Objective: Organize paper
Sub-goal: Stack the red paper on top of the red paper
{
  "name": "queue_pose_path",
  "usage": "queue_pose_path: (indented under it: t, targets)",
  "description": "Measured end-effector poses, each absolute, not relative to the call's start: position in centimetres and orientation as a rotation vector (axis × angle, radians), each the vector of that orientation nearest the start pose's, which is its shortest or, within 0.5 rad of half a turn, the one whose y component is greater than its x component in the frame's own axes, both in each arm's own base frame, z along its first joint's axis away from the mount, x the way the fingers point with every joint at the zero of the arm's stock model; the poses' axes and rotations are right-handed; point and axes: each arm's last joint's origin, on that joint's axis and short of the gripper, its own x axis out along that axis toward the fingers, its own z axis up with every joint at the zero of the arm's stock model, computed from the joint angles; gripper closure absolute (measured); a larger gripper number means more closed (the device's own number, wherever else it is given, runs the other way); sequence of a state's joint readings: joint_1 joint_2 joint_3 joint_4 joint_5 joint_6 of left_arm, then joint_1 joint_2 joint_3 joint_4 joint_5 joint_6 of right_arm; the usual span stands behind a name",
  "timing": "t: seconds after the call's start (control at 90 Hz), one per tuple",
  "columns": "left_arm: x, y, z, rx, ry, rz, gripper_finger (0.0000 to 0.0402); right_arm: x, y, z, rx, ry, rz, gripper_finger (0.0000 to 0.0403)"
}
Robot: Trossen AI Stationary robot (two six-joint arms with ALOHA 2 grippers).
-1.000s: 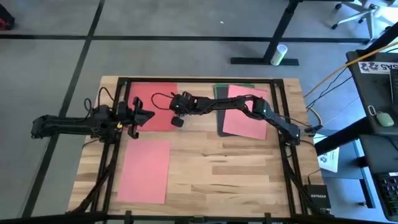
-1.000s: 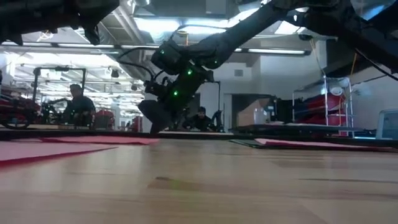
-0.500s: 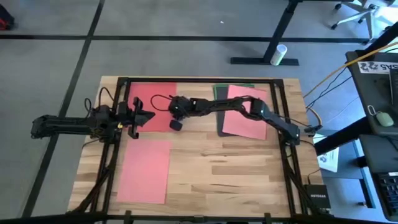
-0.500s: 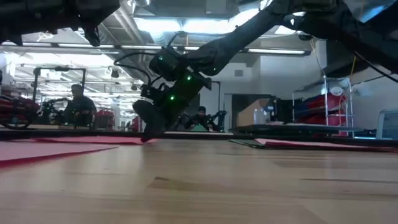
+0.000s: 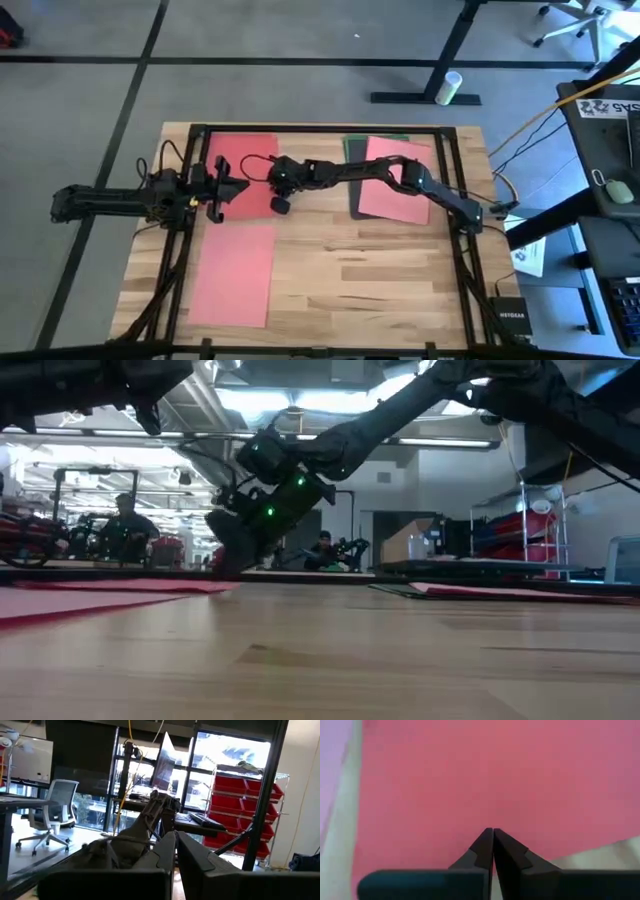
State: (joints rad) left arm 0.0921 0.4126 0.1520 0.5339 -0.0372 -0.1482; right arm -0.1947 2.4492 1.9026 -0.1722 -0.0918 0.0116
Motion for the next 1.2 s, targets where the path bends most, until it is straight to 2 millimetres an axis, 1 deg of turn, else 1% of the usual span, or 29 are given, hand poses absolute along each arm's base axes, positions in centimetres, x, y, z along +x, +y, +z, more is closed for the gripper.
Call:
queue_pose_path:
  t: [0.089,0.178,0.244,0.3,0.422,0.5,0.678,0.944,0.978,1.2]
  targets:
    - [12.3,1.2,23.0,-0.14,-0.282,0.108,0.0402,52.6,-9.7,15.3,0.107,0.675,-0.023,0.0403]
    - [12.3,1.2,23.0,-0.14,-0.281,0.108,0.0402,52.1,-9.0,16.2,0.109,0.701,0.104,0.0403]
    - [12.3,1.2,23.0,-0.14,-0.281,0.108,0.0402,51.7,-8.3,15.9,0.095,0.759,0.196,0.0403]
    - [12.3,1.2,23.0,-0.14,-0.281,0.108,0.0402,51.2,-7.6,15.5,0.057,0.827,0.234,0.0403]
    - [12.3,1.2,23.0,-0.14,-0.28,0.108,0.0402,50.5,-6.3,13.7,-0.053,0.957,0.288,0.0403]
    - [12.3,1.2,23.0,-0.14,-0.28,0.108,0.0402,50.7,-5.6,12.6,-0.093,0.984,0.289,0.0403]
    - [12.3,1.2,23.0,-0.141,-0.281,0.108,0.0402,51.5,-5.1,11.7,-0.112,0.937,0.274,0.0403]
    - [12.3,1.2,22.9,-0.144,-0.272,0.108,0.0402,52.4,-5.6,11.5,-0.117,0.844,0.208,0.0403]
    - [12.3,1.3,22.9,-0.144,-0.268,0.109,0.0402,52.5,-5.7,11.3,-0.109,0.838,0.202,0.0403]
    - [12.3,1.2,22.8,-0.145,-0.259,0.109,0.0402,52.6,-6.2,11.3,-0.095,0.822,0.178,0.0403]
